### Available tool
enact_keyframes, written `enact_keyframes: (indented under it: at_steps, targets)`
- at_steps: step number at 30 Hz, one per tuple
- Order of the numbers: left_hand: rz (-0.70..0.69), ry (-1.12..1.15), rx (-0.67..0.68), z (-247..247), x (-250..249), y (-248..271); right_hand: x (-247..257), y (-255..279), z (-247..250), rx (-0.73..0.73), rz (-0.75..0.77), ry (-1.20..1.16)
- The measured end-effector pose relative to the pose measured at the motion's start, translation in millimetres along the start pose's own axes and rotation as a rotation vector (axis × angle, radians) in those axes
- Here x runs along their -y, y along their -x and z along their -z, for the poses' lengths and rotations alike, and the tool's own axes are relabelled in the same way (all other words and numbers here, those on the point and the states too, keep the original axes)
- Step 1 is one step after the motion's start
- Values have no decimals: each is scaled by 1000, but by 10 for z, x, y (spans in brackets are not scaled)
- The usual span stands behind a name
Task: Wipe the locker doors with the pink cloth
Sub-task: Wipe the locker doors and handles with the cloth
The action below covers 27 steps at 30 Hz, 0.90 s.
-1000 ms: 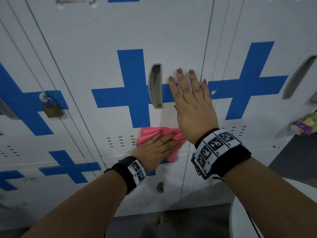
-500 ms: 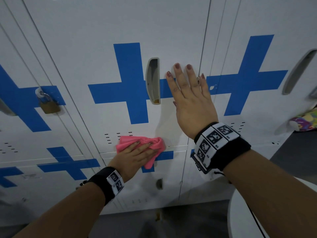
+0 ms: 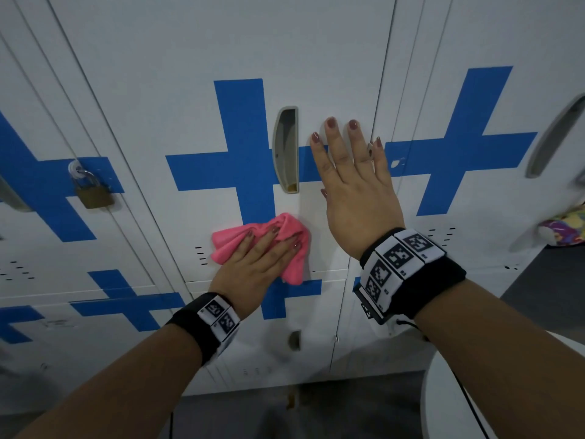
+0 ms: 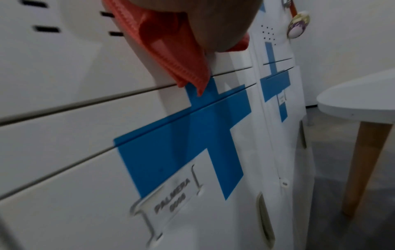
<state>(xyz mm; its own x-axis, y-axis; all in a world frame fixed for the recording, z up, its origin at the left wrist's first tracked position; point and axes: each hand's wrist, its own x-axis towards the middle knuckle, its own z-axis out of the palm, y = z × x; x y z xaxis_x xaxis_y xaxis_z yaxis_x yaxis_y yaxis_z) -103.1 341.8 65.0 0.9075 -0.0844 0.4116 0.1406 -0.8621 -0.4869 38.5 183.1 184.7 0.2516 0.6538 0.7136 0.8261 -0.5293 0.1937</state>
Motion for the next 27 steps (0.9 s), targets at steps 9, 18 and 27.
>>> enact_keyframes:
  at_steps: [9,18,27]
  targets:
    - [-210,-21,84,106,-277,-377,11,-8,-14,-7,-5,-1]
    - [-289,-18,462,116,-280,-290,-19,-1,14,10,7,-7]
    - [-222,-33,373,57,-92,117,-29,2,24,9,9,-15]
